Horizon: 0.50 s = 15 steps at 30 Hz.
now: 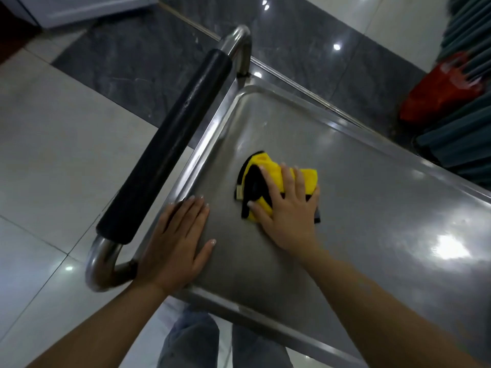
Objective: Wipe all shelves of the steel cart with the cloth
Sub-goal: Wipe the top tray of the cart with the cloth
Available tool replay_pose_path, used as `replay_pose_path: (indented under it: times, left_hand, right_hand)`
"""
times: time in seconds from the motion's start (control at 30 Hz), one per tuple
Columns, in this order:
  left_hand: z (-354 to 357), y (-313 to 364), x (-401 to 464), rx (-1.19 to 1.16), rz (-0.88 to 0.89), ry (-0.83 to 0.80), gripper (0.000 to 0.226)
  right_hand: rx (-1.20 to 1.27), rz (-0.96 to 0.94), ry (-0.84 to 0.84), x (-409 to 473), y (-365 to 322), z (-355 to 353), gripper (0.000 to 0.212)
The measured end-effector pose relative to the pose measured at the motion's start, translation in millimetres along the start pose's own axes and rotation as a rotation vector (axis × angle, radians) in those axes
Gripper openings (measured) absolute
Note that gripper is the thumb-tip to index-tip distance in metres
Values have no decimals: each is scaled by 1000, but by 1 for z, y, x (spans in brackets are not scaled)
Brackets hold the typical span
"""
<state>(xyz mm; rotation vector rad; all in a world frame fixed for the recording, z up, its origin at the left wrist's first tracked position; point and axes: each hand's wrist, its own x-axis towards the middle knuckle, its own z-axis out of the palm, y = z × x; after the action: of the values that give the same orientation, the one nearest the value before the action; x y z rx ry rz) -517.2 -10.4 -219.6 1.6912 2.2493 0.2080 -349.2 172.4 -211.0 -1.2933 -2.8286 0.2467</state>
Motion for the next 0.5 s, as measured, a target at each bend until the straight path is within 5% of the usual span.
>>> replay_pose_path:
  times: [0.13,0.3,0.5]
  left_hand:
    - [2,1,-9,-66,-77,13,78]
    - [-1,2,-9,-63,-71,31,78]
    - [4,1,-8,-69,-86,89,73]
  right_hand:
    - [-38,-157,7,-60,-8,12,69]
    - [-88,-401,-3,15,9,2,69]
    - [17,41,-62,152,-2,-1,69]
